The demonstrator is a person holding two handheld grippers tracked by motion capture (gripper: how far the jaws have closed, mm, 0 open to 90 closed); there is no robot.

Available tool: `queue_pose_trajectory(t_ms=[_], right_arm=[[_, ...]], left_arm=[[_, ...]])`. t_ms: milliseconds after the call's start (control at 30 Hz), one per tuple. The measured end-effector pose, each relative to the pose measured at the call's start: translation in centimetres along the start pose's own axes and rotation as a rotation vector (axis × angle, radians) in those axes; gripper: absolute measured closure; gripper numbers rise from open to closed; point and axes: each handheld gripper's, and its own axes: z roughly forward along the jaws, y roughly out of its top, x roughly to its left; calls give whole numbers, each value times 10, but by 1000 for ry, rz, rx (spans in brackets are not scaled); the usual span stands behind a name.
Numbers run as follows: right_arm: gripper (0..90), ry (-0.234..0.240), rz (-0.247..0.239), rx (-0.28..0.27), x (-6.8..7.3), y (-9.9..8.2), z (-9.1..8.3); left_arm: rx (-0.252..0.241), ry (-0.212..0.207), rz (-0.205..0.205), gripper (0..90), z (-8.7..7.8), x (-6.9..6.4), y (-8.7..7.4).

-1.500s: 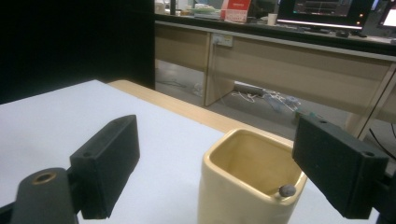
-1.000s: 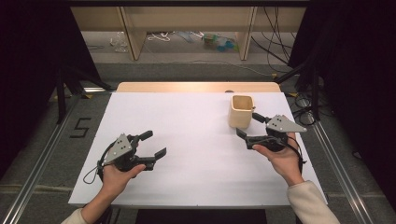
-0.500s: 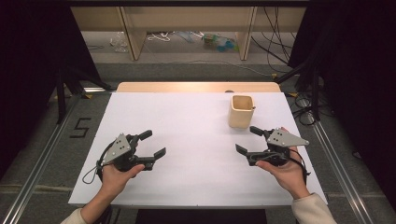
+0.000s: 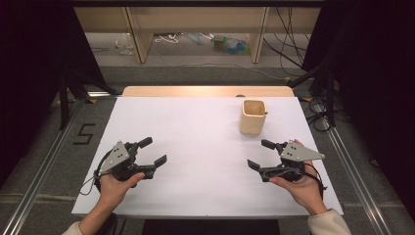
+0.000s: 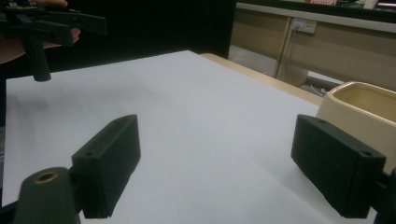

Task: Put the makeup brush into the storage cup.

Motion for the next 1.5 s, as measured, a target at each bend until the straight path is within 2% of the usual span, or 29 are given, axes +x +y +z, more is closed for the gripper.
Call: queue_pose_trajectory(t_ms=[67,233,433,533,600,767,867,900,1233,1333,1400,1500], right_arm=[[167,10,-6,5,0,0,-1],[168,-2,-11,-4,0,-3,-3],[169,18,-8,6,4,-6,-6],[168,24,-10,-13,6,-7,-5],[168,19,-15,0,5,-7,-7],[166,14,-16,-7,4,-9,-6],[166,26,-13,3,5,-9,-6],[167,30,-17,-9,4,-9,-5],[167,25,-6,3,5,-10,-5],[167,8,-4,-22,6,-10,-4],[167,19,-11,-3,5,-9,-5],[167,14,-11,-12,5,-10,-5]], left_arm=[[0,0,-4,155,-1,0,0],[-4,2,-7,155,-2,0,-1],[-3,7,2,154,-5,1,-1],[-1,6,-4,154,-5,1,-2],[0,1,10,154,-4,2,-2],[-2,-11,10,154,-2,0,-2],[0,-16,16,153,-2,-1,-1],[0,-15,15,153,-2,-1,-1],[5,-15,15,153,-1,0,-2],[6,-14,14,154,-1,0,-2],[6,-14,15,154,-1,0,-2],[6,-13,17,153,-1,0,-2]])
